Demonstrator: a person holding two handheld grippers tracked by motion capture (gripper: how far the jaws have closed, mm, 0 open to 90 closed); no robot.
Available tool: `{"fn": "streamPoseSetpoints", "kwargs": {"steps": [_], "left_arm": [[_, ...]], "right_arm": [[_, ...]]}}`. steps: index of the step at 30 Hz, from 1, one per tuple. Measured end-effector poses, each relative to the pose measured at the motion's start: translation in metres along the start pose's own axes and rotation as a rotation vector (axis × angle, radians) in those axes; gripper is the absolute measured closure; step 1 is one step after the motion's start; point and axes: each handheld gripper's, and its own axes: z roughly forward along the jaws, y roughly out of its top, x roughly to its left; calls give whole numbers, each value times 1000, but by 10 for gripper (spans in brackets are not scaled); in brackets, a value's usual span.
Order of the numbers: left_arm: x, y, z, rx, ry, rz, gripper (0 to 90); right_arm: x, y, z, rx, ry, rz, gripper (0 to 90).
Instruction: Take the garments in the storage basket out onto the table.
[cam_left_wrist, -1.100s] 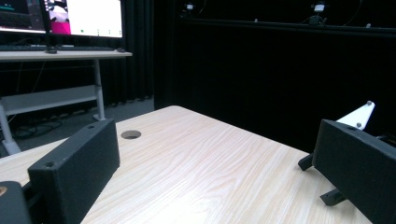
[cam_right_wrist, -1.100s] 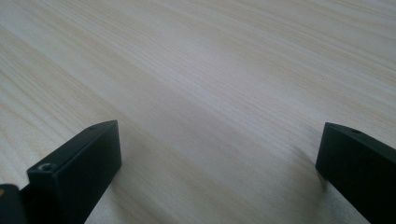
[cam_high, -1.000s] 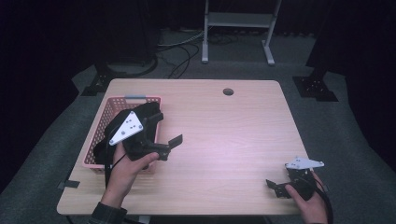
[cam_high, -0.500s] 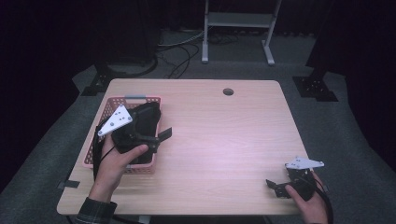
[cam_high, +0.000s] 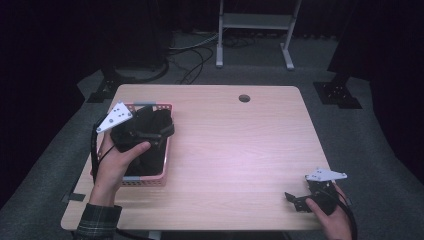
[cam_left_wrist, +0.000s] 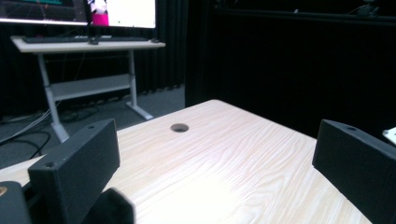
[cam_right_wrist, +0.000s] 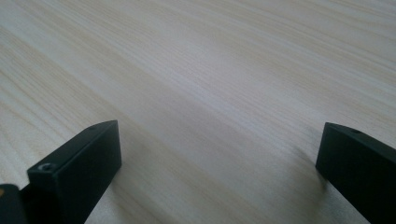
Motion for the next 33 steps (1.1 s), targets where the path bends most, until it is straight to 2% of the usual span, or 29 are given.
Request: {"fn": "streamPoseSetpoints", "kwargs": {"steps": [7, 13, 22, 33], "left_arm": [[13, -4, -6, 47, -2, 12, 0], [20, -8, -9, 54, 5, 8, 0], [31, -18, -14, 84, 42, 10, 0], [46, -32, -21, 122, 67, -13, 0]], "right_arm": [[0, 0, 0, 0, 0, 0, 0], [0, 0, 0, 0, 0, 0, 0], [0, 0, 0, 0, 0, 0, 0], [0, 0, 0, 0, 0, 0, 0]]}}
